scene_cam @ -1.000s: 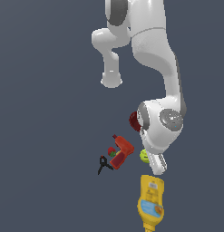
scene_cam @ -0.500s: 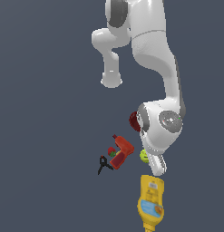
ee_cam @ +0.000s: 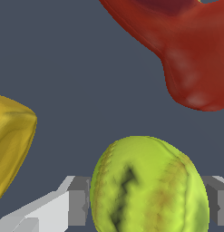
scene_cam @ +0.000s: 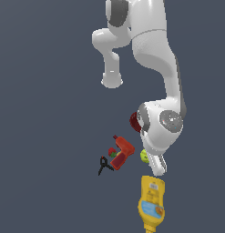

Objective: Pick up a designated object from a clutter of objects.

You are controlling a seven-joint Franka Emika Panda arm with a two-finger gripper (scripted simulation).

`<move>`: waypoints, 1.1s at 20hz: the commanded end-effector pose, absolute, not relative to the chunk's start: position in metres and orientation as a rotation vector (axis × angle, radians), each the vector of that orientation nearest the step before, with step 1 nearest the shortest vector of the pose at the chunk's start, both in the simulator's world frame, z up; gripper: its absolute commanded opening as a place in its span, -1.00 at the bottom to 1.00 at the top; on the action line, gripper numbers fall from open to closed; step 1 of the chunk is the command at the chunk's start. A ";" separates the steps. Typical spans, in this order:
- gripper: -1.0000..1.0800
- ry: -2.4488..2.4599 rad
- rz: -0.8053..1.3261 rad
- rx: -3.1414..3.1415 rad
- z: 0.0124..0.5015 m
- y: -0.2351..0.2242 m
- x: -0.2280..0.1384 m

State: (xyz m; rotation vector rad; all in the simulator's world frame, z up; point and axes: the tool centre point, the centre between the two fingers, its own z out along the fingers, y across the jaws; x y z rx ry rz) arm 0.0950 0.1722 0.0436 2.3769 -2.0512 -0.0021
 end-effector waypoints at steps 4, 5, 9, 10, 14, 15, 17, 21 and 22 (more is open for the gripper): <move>-1.00 -2.053 0.000 2.378 0.058 0.165 0.091; -1.00 -2.053 0.000 2.378 0.062 0.163 0.090; -1.00 -2.053 0.000 2.378 0.082 0.153 0.083; -1.00 -2.053 0.000 2.378 0.088 0.150 0.081; -1.00 -2.054 -0.001 2.378 0.117 0.134 0.070; -1.00 -2.054 -0.001 2.378 0.125 0.130 0.067; -1.00 -2.054 -0.001 2.378 0.142 0.121 0.061; -1.00 -2.054 -0.002 2.378 0.179 0.102 0.049; -1.00 -2.054 -0.002 2.378 0.188 0.098 0.046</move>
